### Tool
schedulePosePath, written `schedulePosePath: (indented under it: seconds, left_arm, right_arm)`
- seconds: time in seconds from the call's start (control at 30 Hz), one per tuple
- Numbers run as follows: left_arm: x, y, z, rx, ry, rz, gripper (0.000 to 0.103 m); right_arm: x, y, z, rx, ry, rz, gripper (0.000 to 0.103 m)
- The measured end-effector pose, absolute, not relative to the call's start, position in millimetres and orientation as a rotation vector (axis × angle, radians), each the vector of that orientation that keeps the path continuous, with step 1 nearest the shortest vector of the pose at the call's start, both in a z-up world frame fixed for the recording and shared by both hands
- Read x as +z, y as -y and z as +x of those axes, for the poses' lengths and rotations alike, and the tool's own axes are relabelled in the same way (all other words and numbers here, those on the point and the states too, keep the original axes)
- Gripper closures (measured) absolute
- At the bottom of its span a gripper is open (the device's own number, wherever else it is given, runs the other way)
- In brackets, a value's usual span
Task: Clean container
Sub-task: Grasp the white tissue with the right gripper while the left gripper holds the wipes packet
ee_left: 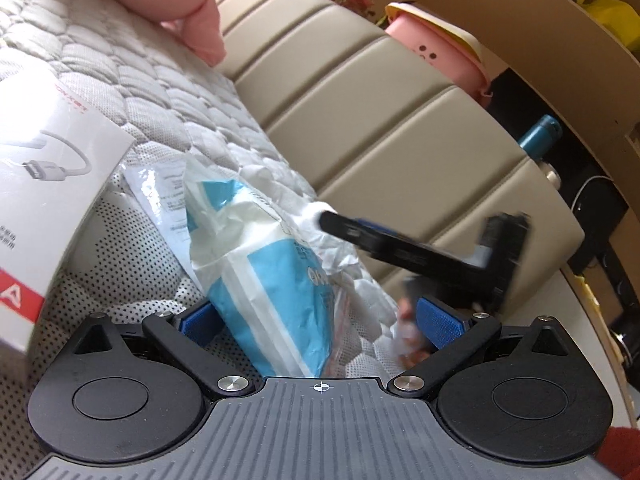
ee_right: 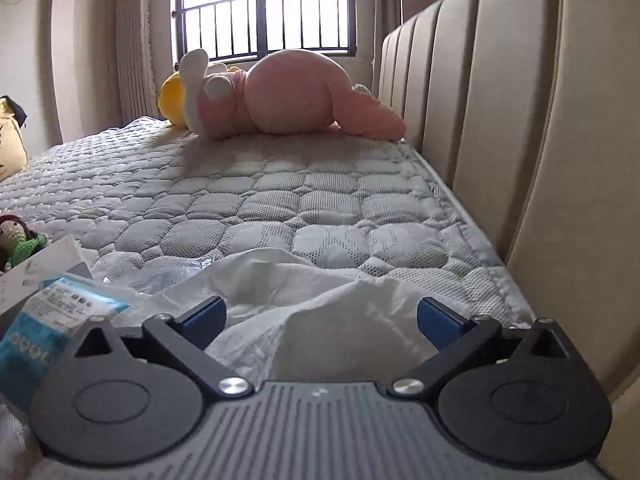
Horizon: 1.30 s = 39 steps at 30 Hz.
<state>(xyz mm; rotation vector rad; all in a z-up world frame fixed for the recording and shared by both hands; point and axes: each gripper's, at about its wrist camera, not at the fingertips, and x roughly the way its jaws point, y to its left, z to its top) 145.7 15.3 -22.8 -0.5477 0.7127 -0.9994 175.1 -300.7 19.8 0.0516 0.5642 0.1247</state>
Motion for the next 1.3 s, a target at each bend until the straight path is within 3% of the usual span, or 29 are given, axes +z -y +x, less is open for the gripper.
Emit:
schedulePosePath:
  seconds: [0.07, 0.13, 0.17, 0.2, 0.23, 0.4, 0.6, 0.8, 0.93, 1.07, 1.17, 1.2, 1.3]
  left_arm:
    - [-24, -14, 143, -0.984, -0.696, -0.539, 0.0]
    - [-24, -14, 145, -0.991, -0.688, -0.553, 0.0]
    - [-24, -14, 145, -0.994, -0.684, -0.56, 0.0]
    - [-25, -16, 146, -1.002, -0.679, -0.576, 0.0]
    - [-26, -19, 148, -1.013, -0.675, -0.611, 0.0]
    - [-39, -38, 159, -1.065, -0.669, -0.844, 0.0]
    - [-60, -57, 171, -1.088, -0.673, -1.118, 0.0]
    - [-39, -36, 163, -1.046, -0.692, -0.871, 0.0]
    - [-16, 2, 142, -0.916, -0.702, -0.507, 0.0]
    - [-2, 44, 114, -0.736, -0.645, -0.174, 0.0]
    - [2, 50, 102, -0.667, -0.576, -0.112, 0.0]
    - [5, 48, 99, -0.671, -0.546, -0.125, 0.0]
    - [12, 46, 102, -0.638, -0.494, -0.129, 0.0]
  right_arm:
    - [10, 304, 187, 0.134, -0.609, 0.075, 0.006]
    - [6, 304, 191, 0.161, -0.643, 0.066, 0.043]
    - [7, 304, 190, 0.173, -0.652, 0.051, 0.055]
    - [11, 302, 186, 0.182, -0.642, 0.038, 0.086]
    - [20, 303, 179, 0.207, -0.635, 0.063, 0.095]
    - [64, 296, 138, 0.452, -0.572, 0.268, 0.095]
    - [52, 258, 112, 0.646, -0.681, 0.354, 0.094]
    - [39, 267, 85, 0.555, -0.715, 0.266, 0.092]
    - [38, 284, 64, 0.4, -0.644, 0.125, 0.081]
    - [42, 307, 57, 0.332, -0.558, 0.16, 0.081]
    - [42, 308, 56, 0.296, -0.517, 0.11, 0.081]
    - [41, 305, 56, 0.286, -0.508, 0.076, 0.078]
    - [28, 297, 58, 0.245, -0.524, -0.019, 0.05]
